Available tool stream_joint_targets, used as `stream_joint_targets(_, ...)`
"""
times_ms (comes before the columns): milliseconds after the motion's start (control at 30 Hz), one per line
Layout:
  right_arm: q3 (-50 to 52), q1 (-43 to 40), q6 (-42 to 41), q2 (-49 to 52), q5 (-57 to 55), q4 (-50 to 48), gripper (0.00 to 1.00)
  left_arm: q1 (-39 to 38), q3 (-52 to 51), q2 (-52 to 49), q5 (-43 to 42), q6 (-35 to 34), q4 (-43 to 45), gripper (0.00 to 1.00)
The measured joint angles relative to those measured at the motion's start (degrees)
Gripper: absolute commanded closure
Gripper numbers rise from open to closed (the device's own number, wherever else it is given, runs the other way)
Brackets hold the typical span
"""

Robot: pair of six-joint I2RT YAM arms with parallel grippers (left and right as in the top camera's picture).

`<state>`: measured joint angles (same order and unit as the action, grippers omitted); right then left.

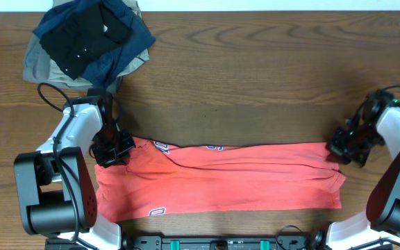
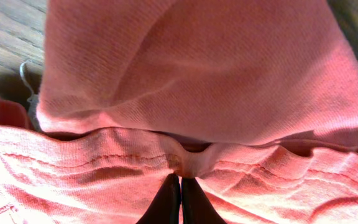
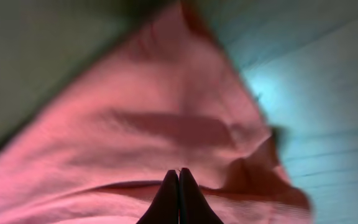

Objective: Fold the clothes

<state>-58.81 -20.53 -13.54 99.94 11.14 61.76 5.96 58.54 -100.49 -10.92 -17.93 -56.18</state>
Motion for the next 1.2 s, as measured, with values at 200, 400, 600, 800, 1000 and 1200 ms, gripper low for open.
stream_joint_targets(200, 7.72, 0.20, -0.22, -0.04, 1.27, -4.85, 0.96, 0.00, 0.00, 0.00, 0.44, 0.26, -0.02, 0.94)
stream_joint_targets(400, 10.21, 0.15, -5.84, -2.51, 0.37, -7.39, 0.95, 0.00, 0.00, 0.00, 0.44, 0.42, -0.17, 0.94)
stream_joint_targets(600, 8.22, -2.80, -9.81, -1.64, -3.67, -5.05, 0.93, 0.00, 0.00, 0.00, 0.46, 0.42, -0.33, 0.94)
stream_joint_targets(800, -0.61, -5.68, -10.88, 0.00, -9.99, 0.09, 0.92, 0.00, 0.00, 0.00, 0.48, 0.42, -0.17, 0.94)
stream_joint_targets(1000, -11.19, -5.70, -10.88, 0.00, -11.32, 7.37, 0.61, 0.00, 0.11, 0.00, 0.46, 0.42, -0.63, 0.94)
stream_joint_targets(1200, -14.29, -6.01, -10.10, -0.02, -11.63, 10.27, 0.01, 0.00, 0.59, 1.31, 0.61, 1.09, -0.44, 0.23)
